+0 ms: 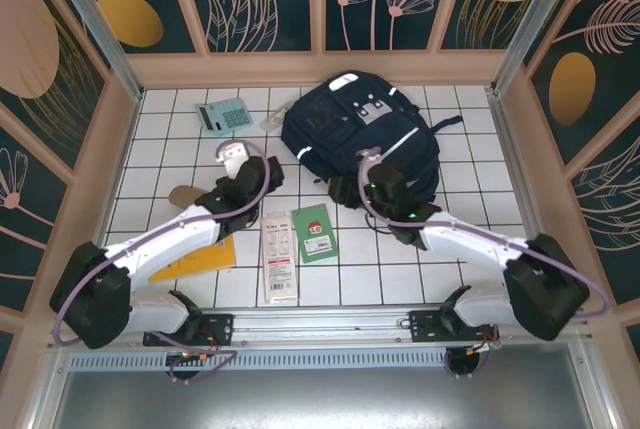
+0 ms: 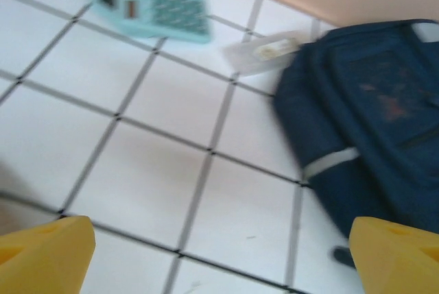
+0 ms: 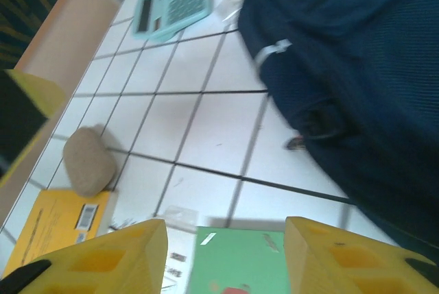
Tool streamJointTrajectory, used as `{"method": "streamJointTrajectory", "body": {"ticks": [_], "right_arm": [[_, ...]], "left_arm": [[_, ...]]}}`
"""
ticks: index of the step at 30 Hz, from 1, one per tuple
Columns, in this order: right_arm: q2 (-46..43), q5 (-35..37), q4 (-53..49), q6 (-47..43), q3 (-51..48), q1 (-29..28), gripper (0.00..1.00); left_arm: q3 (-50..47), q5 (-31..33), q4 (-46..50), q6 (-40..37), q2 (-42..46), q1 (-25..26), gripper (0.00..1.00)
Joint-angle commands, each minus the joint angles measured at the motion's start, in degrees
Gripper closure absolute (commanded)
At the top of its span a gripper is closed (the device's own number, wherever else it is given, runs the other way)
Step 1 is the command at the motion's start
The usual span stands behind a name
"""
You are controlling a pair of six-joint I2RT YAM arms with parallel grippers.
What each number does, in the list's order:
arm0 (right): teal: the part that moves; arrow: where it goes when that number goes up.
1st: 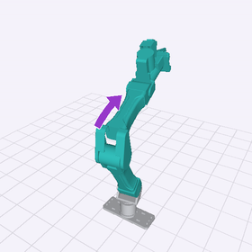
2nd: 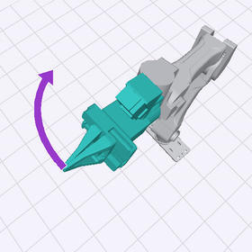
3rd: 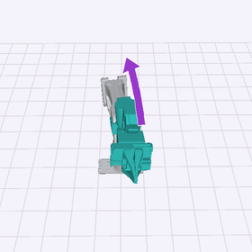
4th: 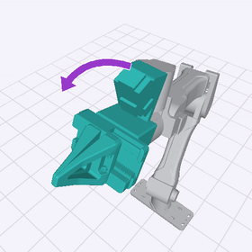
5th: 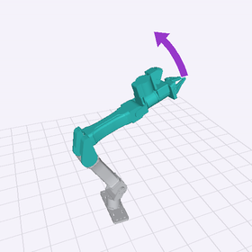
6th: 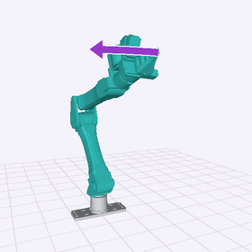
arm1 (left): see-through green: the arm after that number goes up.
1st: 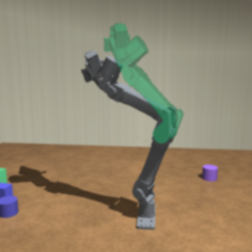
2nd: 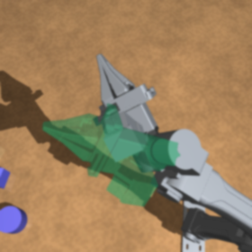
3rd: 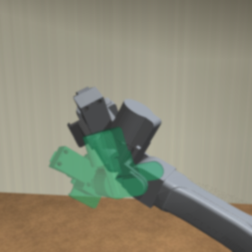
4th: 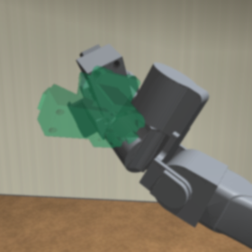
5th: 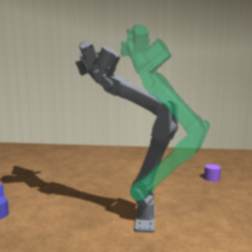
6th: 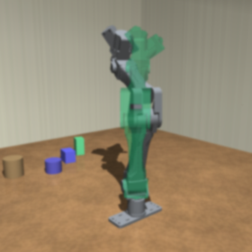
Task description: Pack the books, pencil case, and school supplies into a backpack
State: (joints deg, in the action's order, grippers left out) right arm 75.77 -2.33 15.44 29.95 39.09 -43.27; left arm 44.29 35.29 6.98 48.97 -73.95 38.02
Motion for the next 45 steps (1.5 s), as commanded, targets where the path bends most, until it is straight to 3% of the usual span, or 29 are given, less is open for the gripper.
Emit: {"method": "streamJointTrajectory", "body": {"ticks": [1, 9, 16, 22, 25, 28, 31, 34, 41, 45], "right_arm": [[5.3, 0.8, 3.6, -3.0, 4.9, -3.0, 0.51], [12.9, -1.5, 4.2, -3.1, 9.8, -6.0, 0.51], [11.8, -0.2, 3.5, -3.0, 9.1, -6.4, 0.50], [11.7, 0.0, 3.3, -3.0, 8.7, -6.5, 0.50], [12.3, -0.3, 3.2, -3.0, 8.9, -6.6, 0.50], [13.0, -0.7, 3.6, -3.0, 9.3, -7.0, 0.50], [14.1, -1.4, 3.9, -3.1, 9.9, -7.3, 0.50], [15.4, -2.2, 4.3, -3.1, 10.8, -7.8, 0.50], [18.1, -2.9, 4.1, -3.8, 13.9, -9.3, 0.50], [18.5, -2.9, 4.2, -3.9, 14.4, -10.1, 0.50]], "left_arm": [[-5.8, 2.6, 5.1, 8.0, 5.1, -2.7, 0.02], [-18.4, -1.3, 1.4, 10.4, 14.7, -10.4, 0.02], [-19.7, -8.5, -7.9, 6.7, 5.0, -17.6, 0.02], [-17.6, -13.0, -17.1, 1.6, -1.2, -18.2, 0.01], [-17.6, -16.1, -20.4, 0.2, -0.6, -18.2, 0.01], [-18.8, -15.0, -19.2, 0.6, 2.8, -18.1, 0.02], [-21.2, -12.3, -15.0, 2.8, 9.3, -18.2, 0.02], [-21.4, -6.1, -3.7, 8.9, 14.9, -18.2, 0.01], [-21.7, 0.2, 18.9, 25.1, 25.8, -18.2, 0.01], [-22.3, 4.6, 26.8, 28.0, 31.2, -18.2, 0.03]]}}
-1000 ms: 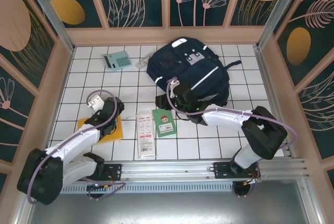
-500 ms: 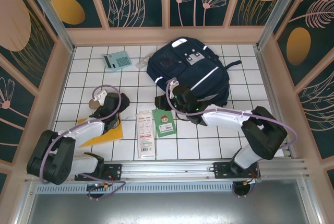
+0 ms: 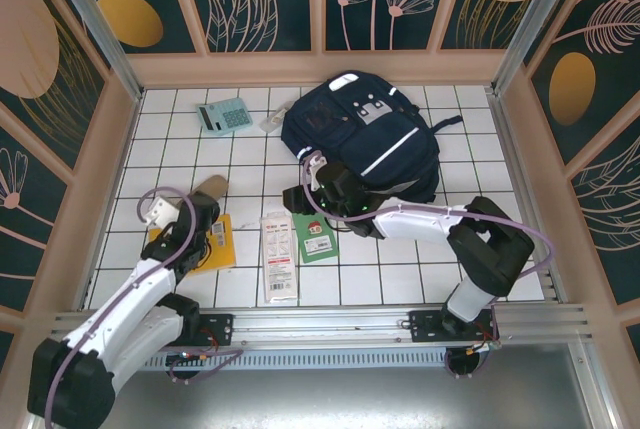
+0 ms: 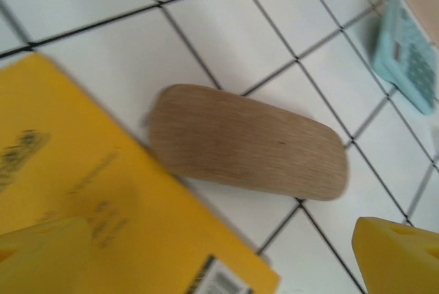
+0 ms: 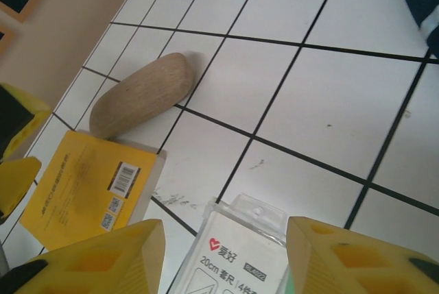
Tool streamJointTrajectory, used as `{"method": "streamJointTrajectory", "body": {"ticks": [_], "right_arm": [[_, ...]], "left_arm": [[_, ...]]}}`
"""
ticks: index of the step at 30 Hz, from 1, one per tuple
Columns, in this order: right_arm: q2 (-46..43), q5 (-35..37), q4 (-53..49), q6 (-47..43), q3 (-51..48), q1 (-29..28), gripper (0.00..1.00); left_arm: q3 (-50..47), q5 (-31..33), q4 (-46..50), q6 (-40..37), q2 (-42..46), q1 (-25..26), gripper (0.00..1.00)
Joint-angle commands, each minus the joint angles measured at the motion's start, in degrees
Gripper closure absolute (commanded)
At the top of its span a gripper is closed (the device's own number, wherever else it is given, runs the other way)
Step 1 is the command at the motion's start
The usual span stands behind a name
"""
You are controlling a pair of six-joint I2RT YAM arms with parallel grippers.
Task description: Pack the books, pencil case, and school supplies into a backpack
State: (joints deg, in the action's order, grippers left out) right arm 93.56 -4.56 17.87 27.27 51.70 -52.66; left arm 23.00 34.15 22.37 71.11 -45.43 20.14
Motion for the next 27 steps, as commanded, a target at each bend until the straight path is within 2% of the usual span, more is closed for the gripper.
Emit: {"method": "streamJointTrajectory", "body": {"ticks": [1, 4, 7, 12, 17, 20, 27], "right_arm": [[0.8, -0.8, 1.8, -1.3, 1.9, -0.8, 0.50], [0.9, -1.0, 1.9, -1.2, 2.1, -1.0, 0.49], [0.8, -1.1, 1.9, -1.3, 1.9, -1.2, 0.49], [0.6, -1.6, 2.1, -1.3, 2.0, -1.4, 0.49], [0.2, -1.7, 2.1, -1.3, 2.0, -1.9, 0.49], [0.4, -1.8, 2.4, -1.3, 1.8, -2.1, 0.49], [0.6, -1.9, 2.2, -1.3, 2.1, -2.2, 0.49]], "left_arm": [[-1.4, 7.4, 12.4, 5.7, 3.7, -0.3, 0.04], [-1.6, 10.6, 14.1, 5.6, 4.8, -1.2, 0.06], [-1.9, 10.3, 11.0, 3.9, 3.2, -4.1, 0.06], [-1.9, 6.0, 3.4, 2.0, -3.6, -13.1, 0.06], [-2.2, 6.0, 0.6, 2.1, -9.2, -21.1, 0.05], [-4.0, 1.7, -3.0, 1.0, -10.8, -26.8, 0.05], [-5.5, -4.0, -8.0, -0.5, -15.0, -29.8, 0.05]]}}
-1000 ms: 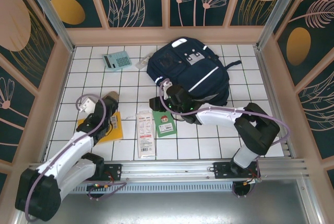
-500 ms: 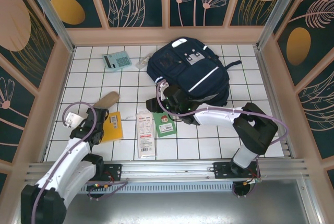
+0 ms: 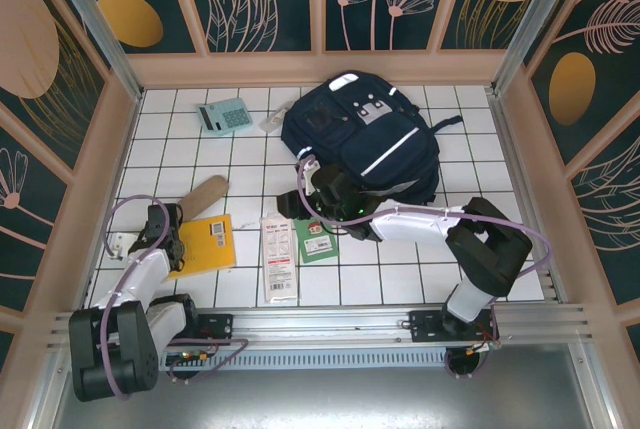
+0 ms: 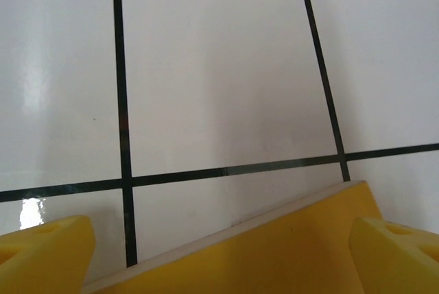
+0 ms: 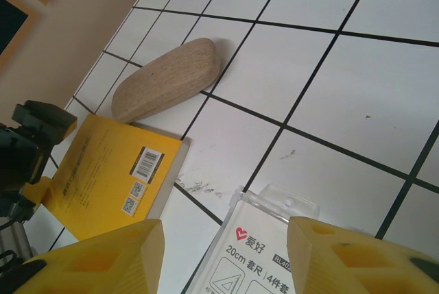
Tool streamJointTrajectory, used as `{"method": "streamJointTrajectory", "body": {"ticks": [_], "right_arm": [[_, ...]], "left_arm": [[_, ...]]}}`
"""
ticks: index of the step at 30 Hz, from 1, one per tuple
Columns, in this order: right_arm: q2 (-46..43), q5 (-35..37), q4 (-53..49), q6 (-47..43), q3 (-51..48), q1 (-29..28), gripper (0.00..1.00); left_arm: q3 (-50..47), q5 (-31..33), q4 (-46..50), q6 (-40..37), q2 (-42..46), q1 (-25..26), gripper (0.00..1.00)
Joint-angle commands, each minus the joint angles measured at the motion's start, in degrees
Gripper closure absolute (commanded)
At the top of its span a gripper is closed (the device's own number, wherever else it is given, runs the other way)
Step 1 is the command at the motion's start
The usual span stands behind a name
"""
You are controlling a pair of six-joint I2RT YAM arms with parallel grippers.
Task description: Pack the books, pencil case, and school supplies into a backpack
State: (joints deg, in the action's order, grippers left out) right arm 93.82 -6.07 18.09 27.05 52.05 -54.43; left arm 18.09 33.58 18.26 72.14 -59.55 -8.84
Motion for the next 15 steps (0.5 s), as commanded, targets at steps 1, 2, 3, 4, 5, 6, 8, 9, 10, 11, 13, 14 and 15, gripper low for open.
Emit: {"method": "streamJointTrajectory", "body": {"ticks": [1, 2, 3, 4, 5, 6, 8, 9, 10, 11, 13, 14, 15], "right_arm": [[0.3, -0.2, 1.9, -1.1, 1.7, -0.4, 0.49], [0.3, -0.2, 1.9, -1.1, 1.6, -0.4, 0.49], [0.2, -0.1, 2.0, -1.1, 1.6, -0.4, 0.49], [0.2, 0.0, 2.0, -1.1, 1.5, -0.4, 0.49], [0.3, 0.0, 2.1, -1.1, 1.4, -0.4, 0.49], [0.2, 0.1, 2.0, -1.1, 1.5, -0.4, 0.49], [0.3, 0.2, 2.0, -1.1, 1.5, -0.4, 0.49], [0.3, 0.3, 2.1, -1.1, 1.5, -0.4, 0.49], [0.4, 0.4, 2.2, -1.1, 1.5, -0.4, 0.49], [0.4, 0.4, 2.2, -1.1, 1.6, -0.4, 0.49], [0.8, 0.3, 2.2, -1.1, 1.7, -0.4, 0.49], [0.9, 0.3, 2.2, -1.0, 1.9, -0.4, 0.49], [1.2, 0.2, 2.2, -1.0, 1.9, -0.4, 0.49]], "left_arm": [[-0.5, -3.9, -4.9, -2.3, -1.5, -0.8, 0.05], [-0.7, -4.9, -6.4, -3.3, -1.9, -0.8, 0.05], [-1.1, -7.2, -9.6, -5.3, -2.4, -0.8, 0.06], [-1.3, -9.7, -11.9, -7.2, -2.8, -0.8, 0.08], [-1.4, -11.6, -13.4, -8.0, -3.1, -0.8, 0.09], [-1.6, -14.0, -16.0, -10.0, -3.2, -0.8, 0.11], [-2.1, -17.7, -19.2, -10.7, -3.2, -0.8, 0.12], [-2.2, -19.1, -21.0, -11.2, -3.1, -0.8, 0.13], [-2.2, -20.6, -22.7, -11.6, -3.0, -0.7, 0.15], [-2.4, -22.2, -24.4, -11.7, -2.9, -0.7, 0.15], [-2.4, -25.8, -28.4, -12.2, -3.8, -0.5, 0.16], [-2.0, -27.3, -30.3, -12.6, -4.6, -0.4, 0.17], [-1.1, -28.4, -31.9, -13.0, -6.0, 0.3, 0.18]]}}
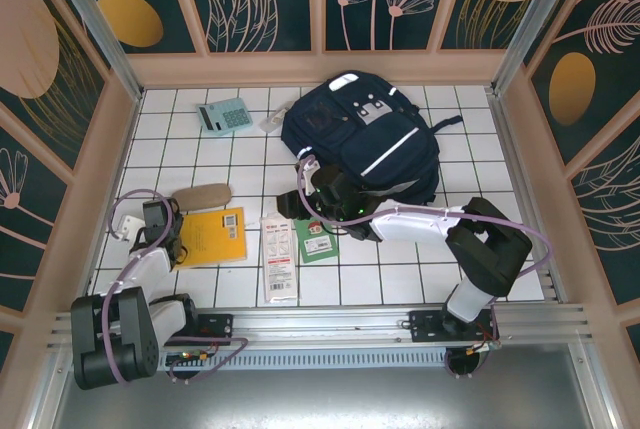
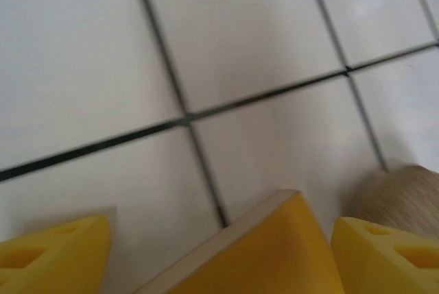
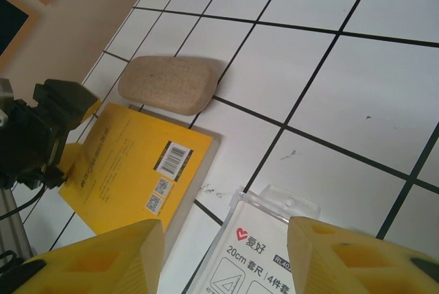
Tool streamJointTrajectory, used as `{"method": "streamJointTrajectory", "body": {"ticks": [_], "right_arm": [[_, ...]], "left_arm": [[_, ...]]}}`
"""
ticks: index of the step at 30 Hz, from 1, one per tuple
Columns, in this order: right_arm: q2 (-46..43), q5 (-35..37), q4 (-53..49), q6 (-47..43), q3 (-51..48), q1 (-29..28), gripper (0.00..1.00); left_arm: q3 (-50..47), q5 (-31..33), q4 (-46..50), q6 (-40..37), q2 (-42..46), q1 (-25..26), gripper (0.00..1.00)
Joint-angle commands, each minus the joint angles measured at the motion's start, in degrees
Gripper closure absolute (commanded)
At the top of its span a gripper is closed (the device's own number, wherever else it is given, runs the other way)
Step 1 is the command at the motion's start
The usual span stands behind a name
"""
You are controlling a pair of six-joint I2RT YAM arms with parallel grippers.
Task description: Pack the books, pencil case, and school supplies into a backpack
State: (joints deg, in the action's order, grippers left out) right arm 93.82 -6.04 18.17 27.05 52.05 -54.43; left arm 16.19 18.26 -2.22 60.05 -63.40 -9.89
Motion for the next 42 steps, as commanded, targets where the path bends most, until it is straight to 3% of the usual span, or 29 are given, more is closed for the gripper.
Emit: {"method": "streamJointTrajectory", "body": {"ticks": [1, 6, 10, 16, 25, 31, 42], "right_arm": [[1.4, 0.0, 2.1, -0.9, 2.1, -0.4, 0.49], [1.7, 0.5, 1.5, -1.0, 2.6, -0.4, 0.49], [2.6, 0.7, 0.8, -1.7, 3.6, -0.4, 0.49], [8.0, -0.5, -1.1, -3.9, 9.7, -0.3, 0.49], [21.0, -5.3, -5.9, -6.4, 24.5, 1.0, 0.49], [28.7, -8.0, -9.5, -8.0, 33.1, 2.3, 0.49], [36.5, -11.0, -13.7, -8.9, 39.8, 3.7, 0.49]], "left_arm": [[2.0, -13.6, -12.3, -1.4, -3.8, 2.1, 0.18], [8.2, -15.2, -14.7, -4.3, -11.2, 7.2, 0.17], [10.6, -14.4, -11.8, -3.7, -12.2, 8.1, 0.17], [10.3, -9.0, 4.8, 1.1, -3.2, 8.1, 0.15], [1.6, -11.2, 16.9, 10.5, 14.9, 8.2, 0.17], [-3.0, -15.6, 13.3, 13.6, 16.0, 8.2, 0.18], [-1.4, -19.7, -0.8, 10.1, -0.8, 9.0, 0.15]]}}
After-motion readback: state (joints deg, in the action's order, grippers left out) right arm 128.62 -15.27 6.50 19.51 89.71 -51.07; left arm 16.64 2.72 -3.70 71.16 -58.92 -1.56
